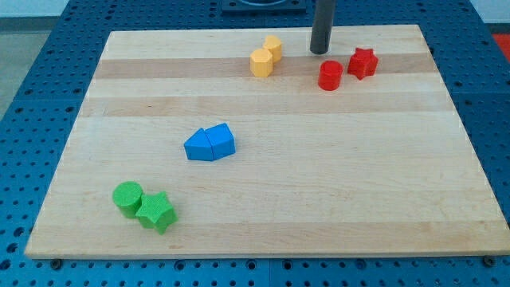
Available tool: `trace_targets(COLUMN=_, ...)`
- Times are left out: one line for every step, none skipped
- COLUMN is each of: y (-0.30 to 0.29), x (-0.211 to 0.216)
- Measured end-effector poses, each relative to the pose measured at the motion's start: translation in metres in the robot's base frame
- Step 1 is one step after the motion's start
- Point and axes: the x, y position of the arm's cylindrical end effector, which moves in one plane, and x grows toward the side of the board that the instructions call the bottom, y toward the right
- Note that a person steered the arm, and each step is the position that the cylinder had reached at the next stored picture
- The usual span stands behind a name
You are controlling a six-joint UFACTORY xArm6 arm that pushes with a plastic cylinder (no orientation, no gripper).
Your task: Push the group of blocks left and down
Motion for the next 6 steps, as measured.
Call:
trace_targets(y=-0.027, x=0.028)
trace_targets(y=-0.049, x=0.05)
trace_targets(y=-0.05, x=0.05)
trace_targets(y=-0.05, x=0.05)
trace_targets(y=-0.05, x=0.033)
trace_targets(y=-0.05, x=0.01)
